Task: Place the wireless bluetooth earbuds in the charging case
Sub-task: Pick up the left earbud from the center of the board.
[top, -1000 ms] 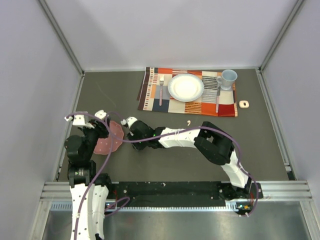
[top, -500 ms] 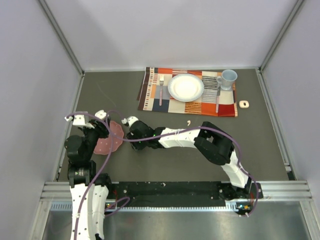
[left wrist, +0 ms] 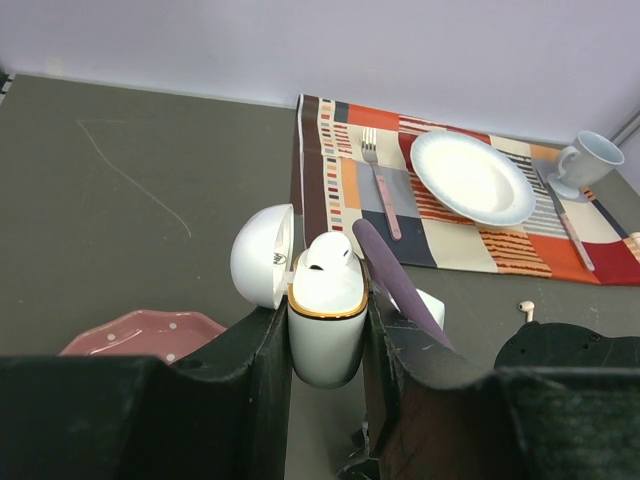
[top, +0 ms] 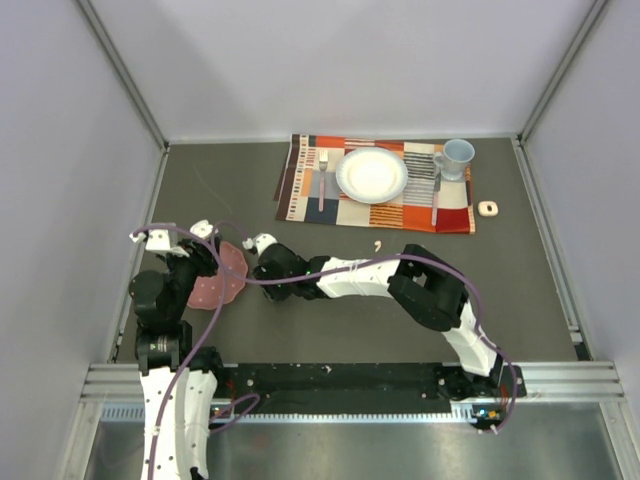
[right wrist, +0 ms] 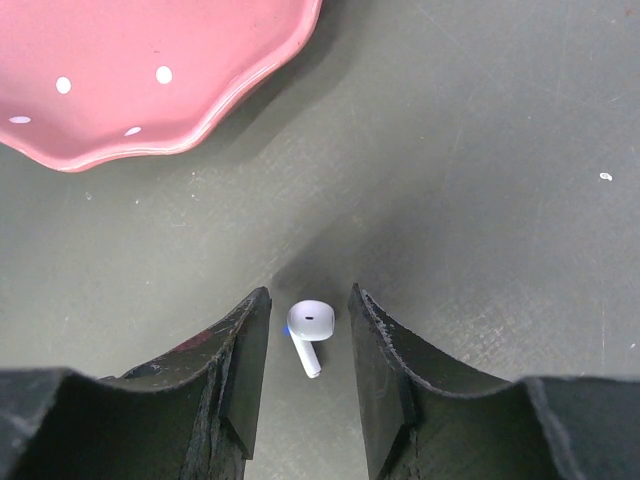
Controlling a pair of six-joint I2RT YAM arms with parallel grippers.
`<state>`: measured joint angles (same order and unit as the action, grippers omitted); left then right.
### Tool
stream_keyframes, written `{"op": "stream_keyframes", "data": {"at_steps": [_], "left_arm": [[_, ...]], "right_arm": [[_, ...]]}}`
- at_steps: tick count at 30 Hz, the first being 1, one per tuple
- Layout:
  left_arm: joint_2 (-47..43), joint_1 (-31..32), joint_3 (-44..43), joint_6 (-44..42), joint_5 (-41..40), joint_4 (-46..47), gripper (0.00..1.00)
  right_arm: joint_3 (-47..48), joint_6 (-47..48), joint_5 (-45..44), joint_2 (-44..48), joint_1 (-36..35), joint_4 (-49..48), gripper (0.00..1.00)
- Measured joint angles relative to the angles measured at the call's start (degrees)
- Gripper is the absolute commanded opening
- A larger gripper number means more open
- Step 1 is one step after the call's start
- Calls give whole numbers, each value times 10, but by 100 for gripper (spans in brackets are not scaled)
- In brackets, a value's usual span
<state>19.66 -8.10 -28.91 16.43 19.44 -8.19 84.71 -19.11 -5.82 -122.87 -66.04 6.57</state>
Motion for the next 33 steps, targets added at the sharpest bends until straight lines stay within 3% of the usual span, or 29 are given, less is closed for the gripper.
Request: {"op": "stream_keyframes", "data": {"at_steps": [33], "left_arm": [[0, 0, 0, 2, 7, 0, 0]], "right_arm": [[-15, -4, -8, 7, -2, -14, 39]]}}
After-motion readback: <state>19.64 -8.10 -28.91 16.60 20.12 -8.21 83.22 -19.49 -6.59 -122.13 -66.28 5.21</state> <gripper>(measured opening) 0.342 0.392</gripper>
